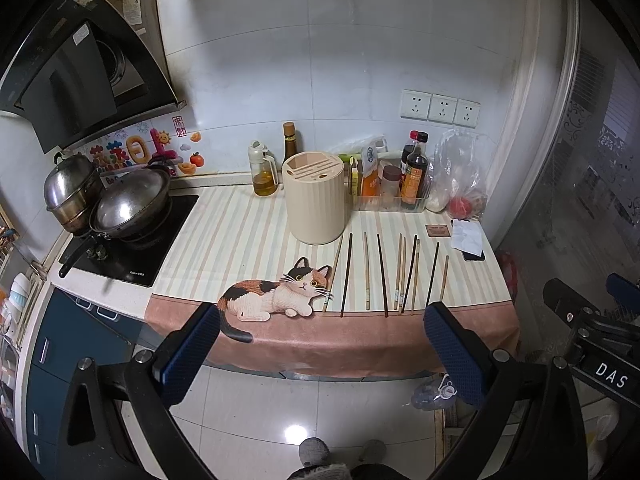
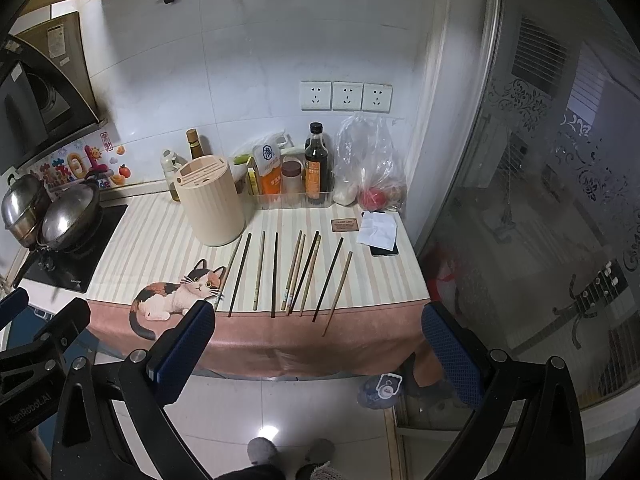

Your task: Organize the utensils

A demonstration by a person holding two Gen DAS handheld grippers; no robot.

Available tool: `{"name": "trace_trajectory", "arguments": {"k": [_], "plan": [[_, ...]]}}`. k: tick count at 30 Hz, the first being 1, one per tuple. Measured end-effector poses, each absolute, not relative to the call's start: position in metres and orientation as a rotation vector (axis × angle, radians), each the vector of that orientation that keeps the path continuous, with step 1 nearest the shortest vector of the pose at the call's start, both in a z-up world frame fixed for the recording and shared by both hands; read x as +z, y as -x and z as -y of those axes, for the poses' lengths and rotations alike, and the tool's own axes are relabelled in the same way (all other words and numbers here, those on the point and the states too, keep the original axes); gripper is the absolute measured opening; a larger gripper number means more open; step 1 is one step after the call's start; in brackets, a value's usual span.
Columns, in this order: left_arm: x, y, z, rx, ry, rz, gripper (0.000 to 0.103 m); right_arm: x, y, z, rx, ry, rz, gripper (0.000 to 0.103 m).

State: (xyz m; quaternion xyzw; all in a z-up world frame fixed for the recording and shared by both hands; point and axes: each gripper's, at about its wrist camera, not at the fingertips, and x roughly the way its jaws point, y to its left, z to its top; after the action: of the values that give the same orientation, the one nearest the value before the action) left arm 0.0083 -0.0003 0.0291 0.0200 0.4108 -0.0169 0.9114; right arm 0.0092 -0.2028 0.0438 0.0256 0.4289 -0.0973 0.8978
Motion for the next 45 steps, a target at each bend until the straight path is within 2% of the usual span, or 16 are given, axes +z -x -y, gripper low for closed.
{"name": "trace_trajectory", "arguments": {"k": [13,21,23,25,31,33,38,45], "plan": [[0.017,-0.028,-0.003,-0.021,-0.064,-0.789,0.103,0.036,-0.018,0.208,-0.245,-0.152,-0.866,0.103],[-0.051,-0.106,-0.005,-0.022,-0.176,-0.821,0.103,-0.030,-0.068,0.226,-0.324,-0.230,-0.959,0.103],[-0.073,-0.129,-0.001,-0.026,-0.191,-0.865,0.103,-0.056,-0.088,0.234,-0.326,-0.241,-1.018,0.095],[-0.098,-0.151,0.004,-0.035,-0.200,-0.917,0.103,-0.082,-0.109,0.245,-0.317,-0.260,-1.078,0.077],[-0.186,-0.217,0.016,-0.039,-0.181,-1.126,0.101,-0.168,-0.179,0.283,-0.226,-0.380,-1.217,0.054],[-0.212,-0.235,0.021,-0.031,-0.165,-1.185,0.097,-0.202,-0.206,0.292,-0.190,-0.401,-1.274,0.049],[-0.276,-0.278,0.043,-0.027,-0.154,-1.320,0.076,-0.273,-0.261,0.309,-0.146,-0.450,-1.388,0.046],[-0.325,-0.314,0.063,0.009,-0.193,-1.394,0.074,-0.333,-0.318,0.322,-0.122,-0.458,-1.491,0.044]]}}
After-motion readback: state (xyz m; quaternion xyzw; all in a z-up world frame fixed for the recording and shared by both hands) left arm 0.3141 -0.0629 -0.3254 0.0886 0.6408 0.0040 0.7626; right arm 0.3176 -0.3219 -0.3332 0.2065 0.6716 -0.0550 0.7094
